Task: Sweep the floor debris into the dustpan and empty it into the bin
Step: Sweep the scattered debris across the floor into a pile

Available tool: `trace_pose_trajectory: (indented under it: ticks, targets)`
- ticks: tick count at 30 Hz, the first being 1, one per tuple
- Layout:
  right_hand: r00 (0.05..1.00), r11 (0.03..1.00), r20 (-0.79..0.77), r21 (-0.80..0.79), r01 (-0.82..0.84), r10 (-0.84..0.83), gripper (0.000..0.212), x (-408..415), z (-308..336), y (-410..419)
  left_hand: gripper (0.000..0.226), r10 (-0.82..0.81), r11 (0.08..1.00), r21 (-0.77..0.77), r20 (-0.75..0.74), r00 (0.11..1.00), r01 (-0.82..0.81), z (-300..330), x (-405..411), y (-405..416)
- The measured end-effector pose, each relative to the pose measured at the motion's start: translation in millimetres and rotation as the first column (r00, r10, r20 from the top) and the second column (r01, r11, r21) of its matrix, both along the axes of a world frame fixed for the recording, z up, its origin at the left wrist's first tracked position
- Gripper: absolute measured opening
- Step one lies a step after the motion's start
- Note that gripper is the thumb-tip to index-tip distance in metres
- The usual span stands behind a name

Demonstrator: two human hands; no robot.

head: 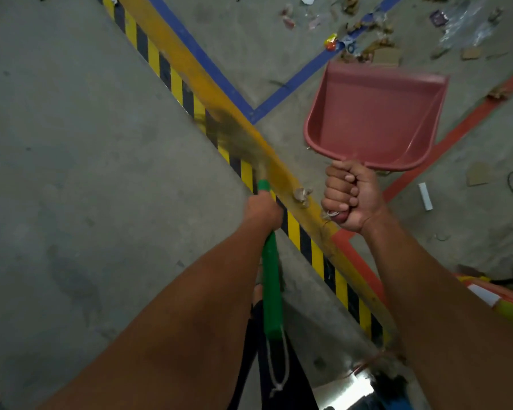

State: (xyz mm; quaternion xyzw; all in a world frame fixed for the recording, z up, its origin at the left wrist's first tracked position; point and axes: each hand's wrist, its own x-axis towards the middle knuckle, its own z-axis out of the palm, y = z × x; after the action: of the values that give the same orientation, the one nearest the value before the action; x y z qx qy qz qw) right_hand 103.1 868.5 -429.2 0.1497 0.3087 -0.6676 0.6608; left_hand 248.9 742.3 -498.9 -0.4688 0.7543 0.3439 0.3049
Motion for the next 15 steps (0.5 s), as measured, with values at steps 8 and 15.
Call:
trace_pose_trajectory:
  ticks: [8,15]
  targets:
    - [1.0,1.0,-0.02,-0.011,-0.015,0.015,0.041,-8,10,-19,0.047,-0.135,0.99,-0.005,-0.37,0.919,0.144,21,-40,-31]
    - [0.999,0.999,-0.016,-0.018,-0.049,0.049,0.041,-8,18,-54,0.071,0.103,0.965,-0.21,-0.252,0.962,-0.158,25,21,-77]
